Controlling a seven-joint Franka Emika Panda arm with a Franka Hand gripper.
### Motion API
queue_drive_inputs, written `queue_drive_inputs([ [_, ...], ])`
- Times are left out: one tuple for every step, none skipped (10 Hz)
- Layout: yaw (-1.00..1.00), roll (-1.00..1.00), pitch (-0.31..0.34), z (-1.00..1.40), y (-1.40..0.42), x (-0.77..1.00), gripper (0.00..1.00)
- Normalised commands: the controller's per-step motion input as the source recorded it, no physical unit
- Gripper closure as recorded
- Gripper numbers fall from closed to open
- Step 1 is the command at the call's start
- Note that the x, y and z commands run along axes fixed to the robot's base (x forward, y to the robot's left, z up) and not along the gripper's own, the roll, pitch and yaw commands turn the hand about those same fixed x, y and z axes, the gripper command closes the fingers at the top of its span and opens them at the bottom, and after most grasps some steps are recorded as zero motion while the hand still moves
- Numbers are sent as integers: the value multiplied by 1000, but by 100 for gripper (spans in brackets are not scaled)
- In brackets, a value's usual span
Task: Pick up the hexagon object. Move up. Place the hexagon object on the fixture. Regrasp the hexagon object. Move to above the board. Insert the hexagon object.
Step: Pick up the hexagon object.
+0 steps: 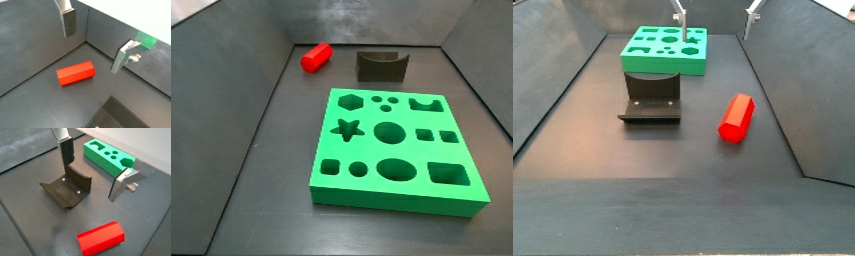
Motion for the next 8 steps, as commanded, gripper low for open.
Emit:
queue_drive_inputs([
  [0,0,-10,-180,0,-40,0],
  [0,0,-46,-271,29,-126,0],
  [0,0,-193,-374,86,-291,0],
  [0,0,-237,-426,66,-394,0],
  [0,0,-226,-394,57,-403,0],
  [0,0,-204,-346,43,-403,0],
  [0,0,-206,-334,34,-351,0],
  [-3,-29,-227,-329,0,-231,0],
])
